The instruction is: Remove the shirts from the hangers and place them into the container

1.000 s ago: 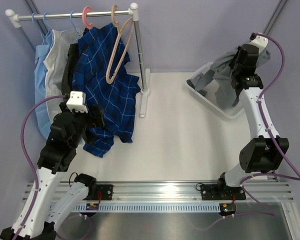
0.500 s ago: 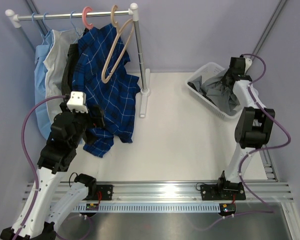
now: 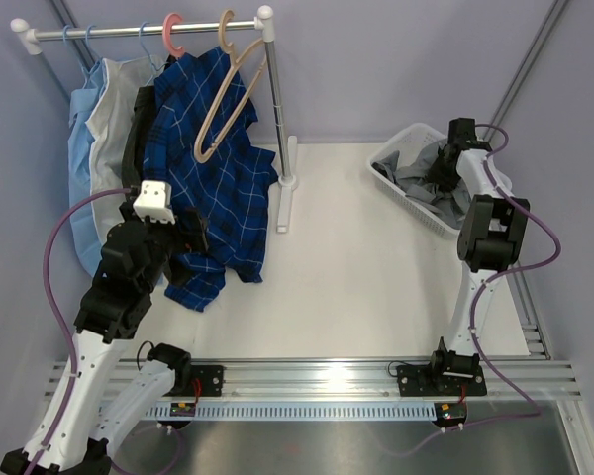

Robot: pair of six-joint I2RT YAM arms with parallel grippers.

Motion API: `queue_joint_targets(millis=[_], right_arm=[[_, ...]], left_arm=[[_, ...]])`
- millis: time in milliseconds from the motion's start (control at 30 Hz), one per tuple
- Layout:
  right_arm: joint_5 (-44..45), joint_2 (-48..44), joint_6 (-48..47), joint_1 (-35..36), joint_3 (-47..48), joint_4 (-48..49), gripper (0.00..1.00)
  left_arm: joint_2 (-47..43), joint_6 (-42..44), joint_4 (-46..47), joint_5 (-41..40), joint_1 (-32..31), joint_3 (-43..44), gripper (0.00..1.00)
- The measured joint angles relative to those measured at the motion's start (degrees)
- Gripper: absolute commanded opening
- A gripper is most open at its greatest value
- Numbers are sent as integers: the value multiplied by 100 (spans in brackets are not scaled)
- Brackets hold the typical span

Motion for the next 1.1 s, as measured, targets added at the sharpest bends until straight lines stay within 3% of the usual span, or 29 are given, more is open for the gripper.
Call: queue_joint_targets(millis=[167,300,333,567,800,967,1100], right_arm=[[-181,-509,-131,-4,-302,-131,68],[-389,-1539,-229,-9,-389,-190,85],[-485,-1880,-245,-9,-420,-162,98],[-1213,-4266,-295,-9,-859,310,100],[-2046,-6251,-177,-9,-3080,1069,99],[-2323,-6916,-173,-9,-3832,1198,99],[-2441,-7095,-175,31,-4011,1438,99]], left_arm=[[2,-39,-15,92,0,28,99],[107,-63,-52,114,0,352,99],[151,-72,-61,116,0,492,99],[485,-149,-61,120,0,1360,99],[1980,-37,-83,70,133,3130,98],[3289,-44,-31,249,717,4564,91],[3816,-48,-15,365,927,5075,86]])
